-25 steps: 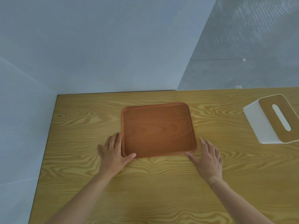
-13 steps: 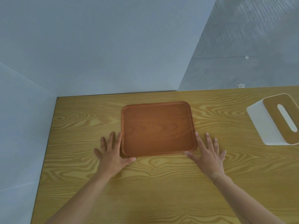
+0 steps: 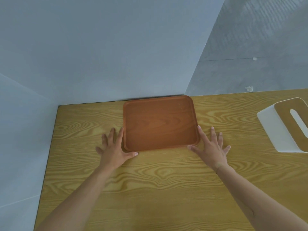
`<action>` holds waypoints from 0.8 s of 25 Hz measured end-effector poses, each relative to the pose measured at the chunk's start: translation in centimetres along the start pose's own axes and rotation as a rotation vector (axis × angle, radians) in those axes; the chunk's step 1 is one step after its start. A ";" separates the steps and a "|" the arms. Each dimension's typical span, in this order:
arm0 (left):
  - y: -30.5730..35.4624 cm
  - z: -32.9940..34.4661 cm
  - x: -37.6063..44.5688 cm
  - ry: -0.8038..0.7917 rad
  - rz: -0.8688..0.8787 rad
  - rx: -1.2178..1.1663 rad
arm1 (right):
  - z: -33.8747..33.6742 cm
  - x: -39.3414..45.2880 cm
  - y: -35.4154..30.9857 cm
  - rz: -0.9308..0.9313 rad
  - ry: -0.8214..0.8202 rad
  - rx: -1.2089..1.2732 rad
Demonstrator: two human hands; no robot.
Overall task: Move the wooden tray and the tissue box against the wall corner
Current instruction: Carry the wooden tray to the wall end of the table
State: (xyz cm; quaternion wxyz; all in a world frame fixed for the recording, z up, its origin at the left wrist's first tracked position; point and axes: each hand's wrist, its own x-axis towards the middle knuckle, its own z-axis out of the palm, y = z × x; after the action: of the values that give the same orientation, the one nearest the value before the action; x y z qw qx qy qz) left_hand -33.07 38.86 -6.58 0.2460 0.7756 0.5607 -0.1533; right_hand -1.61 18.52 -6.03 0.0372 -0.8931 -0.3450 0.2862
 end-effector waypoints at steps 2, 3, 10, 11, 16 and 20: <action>-0.1 -0.3 0.3 0.003 -0.005 -0.020 | -0.1 0.4 -0.4 0.000 0.006 0.006; -0.1 -0.5 0.4 0.003 -0.006 -0.033 | -0.1 0.5 -0.5 0.000 0.008 0.007; -0.2 -0.7 0.5 0.008 -0.008 -0.029 | 0.2 0.3 -0.7 0.005 0.022 -0.005; -0.2 -0.8 0.5 0.009 -0.006 -0.024 | 0.3 0.2 -0.8 0.006 0.024 -0.005; -0.6 -1.3 0.4 0.011 0.004 -0.006 | 0.6 0.1 -1.3 0.011 0.024 0.001; -0.5 -1.4 0.4 0.003 0.008 -0.016 | 0.4 0.0 -1.6 0.027 0.011 -0.002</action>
State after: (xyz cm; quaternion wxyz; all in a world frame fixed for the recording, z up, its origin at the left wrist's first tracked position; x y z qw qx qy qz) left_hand -33.51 40.05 -5.71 0.2520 0.7760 0.5593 -0.1465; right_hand -2.76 19.65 -5.95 0.0344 -0.8992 -0.3332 0.2815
